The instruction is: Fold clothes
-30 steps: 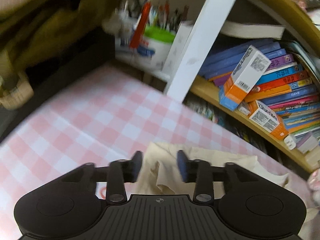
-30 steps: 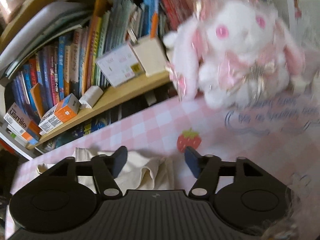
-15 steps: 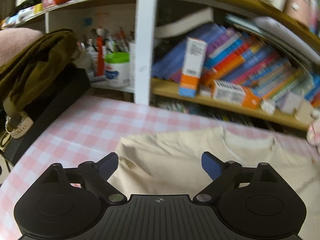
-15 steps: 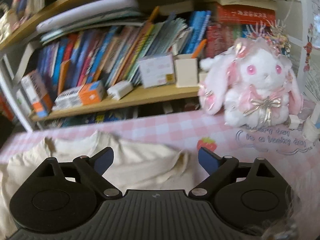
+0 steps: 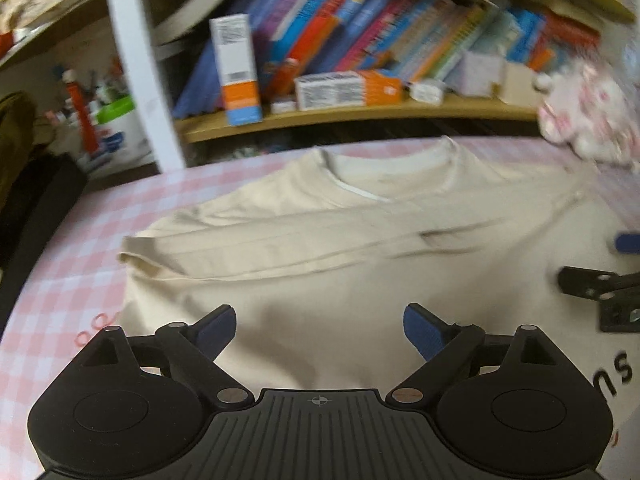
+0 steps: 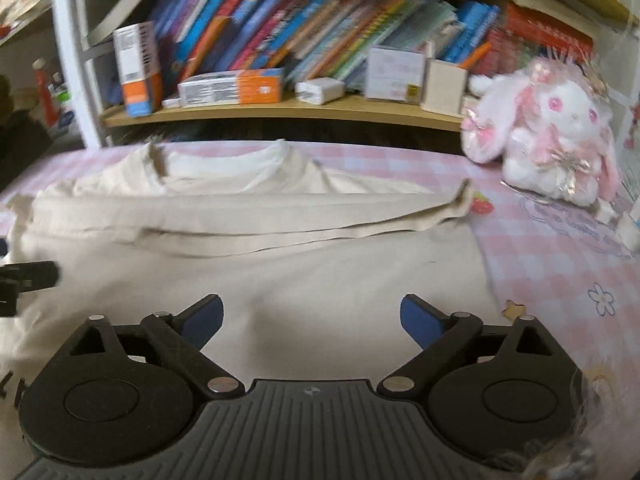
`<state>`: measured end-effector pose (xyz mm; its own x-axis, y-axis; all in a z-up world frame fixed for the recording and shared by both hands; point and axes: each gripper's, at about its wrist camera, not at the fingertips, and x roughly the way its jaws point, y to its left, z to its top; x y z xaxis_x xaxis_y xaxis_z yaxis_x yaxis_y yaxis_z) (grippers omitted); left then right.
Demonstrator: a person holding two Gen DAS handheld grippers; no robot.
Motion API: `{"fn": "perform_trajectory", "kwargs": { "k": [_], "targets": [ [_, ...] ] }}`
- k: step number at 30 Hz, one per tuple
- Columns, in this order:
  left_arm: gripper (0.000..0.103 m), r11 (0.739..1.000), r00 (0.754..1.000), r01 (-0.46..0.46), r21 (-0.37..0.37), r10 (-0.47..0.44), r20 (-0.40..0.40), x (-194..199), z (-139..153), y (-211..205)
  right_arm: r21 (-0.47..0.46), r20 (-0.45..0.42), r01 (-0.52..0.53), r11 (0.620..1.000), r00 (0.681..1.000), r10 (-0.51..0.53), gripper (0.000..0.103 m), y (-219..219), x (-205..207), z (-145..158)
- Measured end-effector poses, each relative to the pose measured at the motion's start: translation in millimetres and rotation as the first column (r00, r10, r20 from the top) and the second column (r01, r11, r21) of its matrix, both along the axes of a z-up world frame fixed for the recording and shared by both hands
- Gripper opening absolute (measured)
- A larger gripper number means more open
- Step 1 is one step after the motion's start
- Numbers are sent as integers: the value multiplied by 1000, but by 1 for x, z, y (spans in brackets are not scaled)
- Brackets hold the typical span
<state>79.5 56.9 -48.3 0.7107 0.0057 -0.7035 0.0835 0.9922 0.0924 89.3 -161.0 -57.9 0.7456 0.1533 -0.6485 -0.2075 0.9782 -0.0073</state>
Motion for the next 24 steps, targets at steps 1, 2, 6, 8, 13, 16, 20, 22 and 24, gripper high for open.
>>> {"fn": "perform_trajectory", "kwargs": {
  "k": [1, 2, 6, 8, 13, 16, 20, 22, 24],
  "targets": [
    [93, 1000, 1000, 15, -1, -15, -6, 1, -2, -2, -15, 9, -15, 1000, 1000, 15, 96, 5, -3, -2],
    [93, 1000, 999, 30, -2, -30, -12, 1, -4, -4, -35, 15, -24, 999, 1000, 25, 96, 10, -5, -4],
    [92, 997, 998, 67, -22, -68, -19, 4, -10, -4, -73, 12, -47, 996, 999, 48, 96, 23, -6, -11],
    [92, 996, 996, 82, -30, -83, -18, 5, -11, -4, -82, 5, -41, 996, 999, 41, 96, 25, -6, -15],
    [92, 992, 994, 112, -53, -113, -4, 10, -12, -2, -32, -23, -10, 999, 1000, 9, 102, 20, -6, -24],
    [80, 991, 992, 123, -61, -124, -11, 18, -15, -2, -2, -37, -8, 1000, 999, 8, 103, 15, -4, -25],
    [63, 988, 989, 147, -44, -148, -16, 30, -19, -5, -7, -53, -19, 1000, 998, 18, 103, 15, -2, -24],
    [62, 986, 987, 158, -48, -159, -23, 41, -19, -6, -8, -56, -23, 1000, 998, 22, 103, 15, -2, -24],
    [59, 985, 985, 169, -37, -170, -28, 56, -18, -9, -8, -56, -24, 1000, 998, 23, 103, 15, -1, -24]
  ]
}}
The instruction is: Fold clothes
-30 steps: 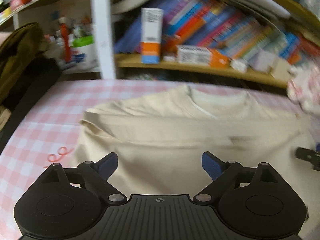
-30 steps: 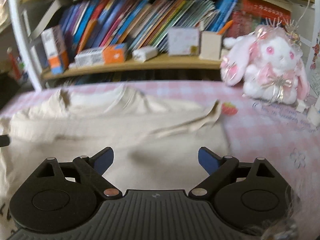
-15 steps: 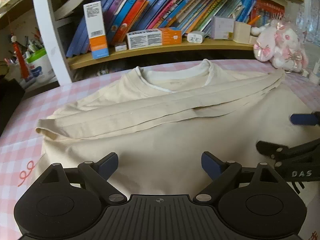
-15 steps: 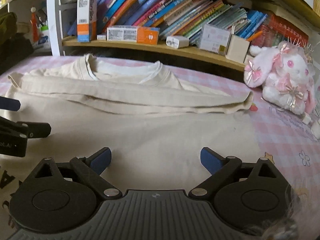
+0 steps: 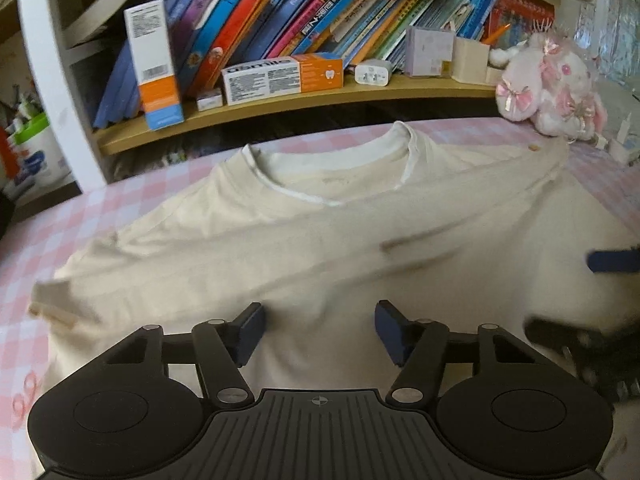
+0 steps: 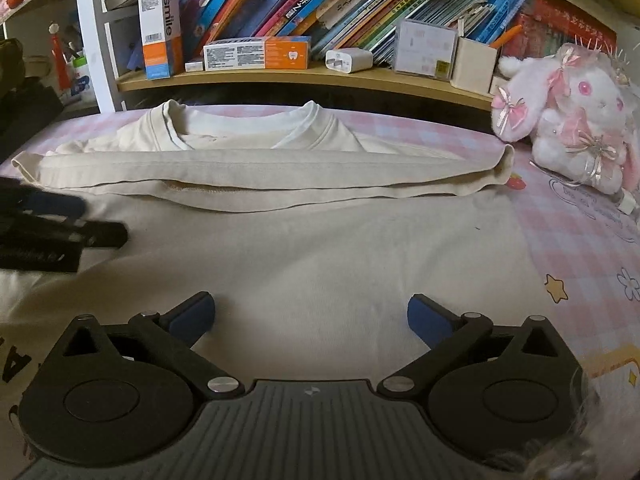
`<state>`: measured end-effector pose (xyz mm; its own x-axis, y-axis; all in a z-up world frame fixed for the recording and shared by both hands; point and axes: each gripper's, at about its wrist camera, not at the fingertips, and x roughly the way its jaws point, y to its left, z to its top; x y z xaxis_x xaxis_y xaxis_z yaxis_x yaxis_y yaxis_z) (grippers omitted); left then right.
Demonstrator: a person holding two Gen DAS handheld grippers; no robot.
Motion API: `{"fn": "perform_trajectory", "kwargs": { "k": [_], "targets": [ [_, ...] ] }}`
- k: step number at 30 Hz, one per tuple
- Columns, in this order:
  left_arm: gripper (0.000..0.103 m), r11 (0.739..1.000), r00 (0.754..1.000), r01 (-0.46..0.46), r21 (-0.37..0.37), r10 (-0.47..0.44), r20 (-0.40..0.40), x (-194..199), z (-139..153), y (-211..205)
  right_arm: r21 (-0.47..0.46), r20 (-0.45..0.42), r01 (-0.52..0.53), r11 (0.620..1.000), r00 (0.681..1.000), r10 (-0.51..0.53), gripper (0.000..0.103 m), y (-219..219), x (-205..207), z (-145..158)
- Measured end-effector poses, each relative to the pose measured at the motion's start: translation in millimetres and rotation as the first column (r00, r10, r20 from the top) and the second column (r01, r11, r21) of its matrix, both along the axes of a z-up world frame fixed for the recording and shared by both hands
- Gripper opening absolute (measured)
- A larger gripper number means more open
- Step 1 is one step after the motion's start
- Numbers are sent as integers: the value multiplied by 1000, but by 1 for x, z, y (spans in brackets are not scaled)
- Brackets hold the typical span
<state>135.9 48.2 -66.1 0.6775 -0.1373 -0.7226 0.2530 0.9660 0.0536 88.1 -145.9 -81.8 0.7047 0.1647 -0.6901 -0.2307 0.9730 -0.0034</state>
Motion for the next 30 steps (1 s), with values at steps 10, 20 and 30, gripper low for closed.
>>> {"fn": "perform_trajectory", "kwargs": {
  "k": [10, 20, 30],
  "targets": [
    [59, 974, 968, -222, -36, 224, 113, 117, 52, 51, -3, -9, -9, 1000, 1000, 9, 103, 0, 1, 0],
    [59, 983, 976, -177, -49, 182, 122, 34, 51, 104, -3, -16, -39, 999, 999, 39, 103, -1, 4, 1],
    [59, 929, 930, -367, -40, 368, 4, -59, 28, 146, 0, -20, -46, 999, 999, 46, 103, -4, 5, 3]
  ]
}}
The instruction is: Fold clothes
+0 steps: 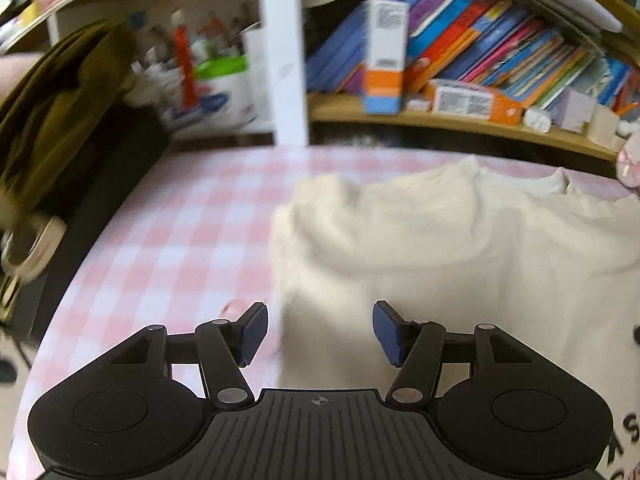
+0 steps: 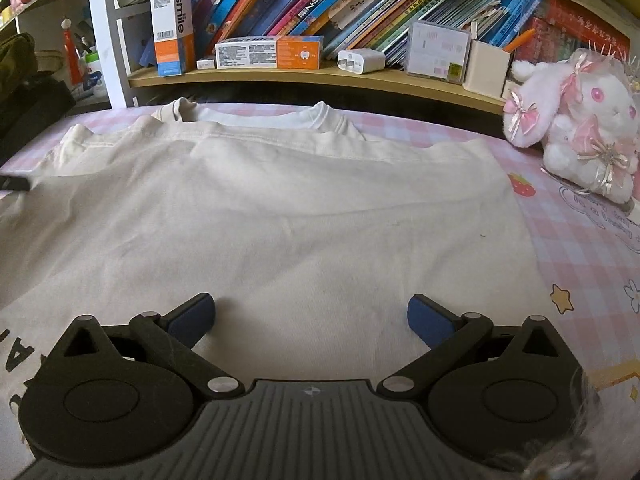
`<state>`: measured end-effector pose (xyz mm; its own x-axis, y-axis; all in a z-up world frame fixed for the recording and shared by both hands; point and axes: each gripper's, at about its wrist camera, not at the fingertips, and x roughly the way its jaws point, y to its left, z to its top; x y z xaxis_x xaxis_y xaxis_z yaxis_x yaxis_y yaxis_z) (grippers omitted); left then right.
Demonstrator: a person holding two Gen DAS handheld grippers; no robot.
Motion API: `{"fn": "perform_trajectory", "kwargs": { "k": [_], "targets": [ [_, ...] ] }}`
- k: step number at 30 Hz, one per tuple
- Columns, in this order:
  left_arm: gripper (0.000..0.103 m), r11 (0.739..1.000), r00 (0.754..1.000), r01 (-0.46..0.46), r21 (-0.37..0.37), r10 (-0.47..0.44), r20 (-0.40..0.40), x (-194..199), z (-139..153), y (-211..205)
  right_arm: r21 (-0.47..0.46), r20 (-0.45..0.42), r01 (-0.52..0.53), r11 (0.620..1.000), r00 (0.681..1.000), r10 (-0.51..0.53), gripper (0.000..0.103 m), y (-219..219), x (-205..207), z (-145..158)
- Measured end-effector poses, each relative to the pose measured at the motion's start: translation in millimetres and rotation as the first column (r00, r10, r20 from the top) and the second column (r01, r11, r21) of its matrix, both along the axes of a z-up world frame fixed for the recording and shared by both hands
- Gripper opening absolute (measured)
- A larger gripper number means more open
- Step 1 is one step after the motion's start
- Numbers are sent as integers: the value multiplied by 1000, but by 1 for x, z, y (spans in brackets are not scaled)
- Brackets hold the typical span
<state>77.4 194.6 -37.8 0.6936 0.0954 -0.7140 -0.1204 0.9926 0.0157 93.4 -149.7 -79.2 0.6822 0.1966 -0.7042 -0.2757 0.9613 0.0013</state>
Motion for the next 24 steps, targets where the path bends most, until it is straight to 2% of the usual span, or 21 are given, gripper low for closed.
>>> {"fn": "perform_trajectory", "kwargs": {
  "k": [3, 8, 11, 14, 16, 17, 19, 20, 22, 24],
  "targets": [
    [59, 997, 999, -48, -52, 48, -11, -10, -2, 15, -3, 13, 43, 999, 999, -43, 103, -10, -1, 9],
    [59, 987, 996, -82, -141, 79, -27, -7, -4, 33, 52, 56, 178, 983, 982, -180, 101, -57, -1, 28],
    [59, 968, 993, -114, -223, 104, -58, 1, -7, 42, 79, 36, 258, 963, 964, -262, 96, -88, 8, 34],
    [57, 951, 990, -137, -277, 122, -70, 4, -10, 46, 119, -44, 328, 937, 945, -325, 84, -115, 20, 31],
    [55, 944, 989, -143, -296, 127, -73, 4, -10, 47, 153, -109, 361, 920, 931, -347, 66, -128, 26, 26],
    [50, 939, 989, -147, -310, 130, -75, 5, -10, 47, 170, -140, 372, 912, 926, -352, 60, -132, 27, 23],
    [30, 928, 989, -144, -343, 122, -85, 6, -11, 46, 181, -147, 363, 914, 929, -340, 51, -134, 27, 21],
    [12, 920, 989, -139, -366, 111, -95, 7, -13, 45, 175, -146, 354, 919, 932, -331, 46, -132, 28, 20],
    [6, 913, 989, -129, -386, 92, -114, 10, -14, 41, 186, -157, 313, 931, 945, -287, 13, -126, 31, 20],
    [4, 928, 991, -122, -352, 95, -93, 9, -7, 35, 170, -143, 274, 947, 957, -251, 8, -118, 31, 23]
  ]
}}
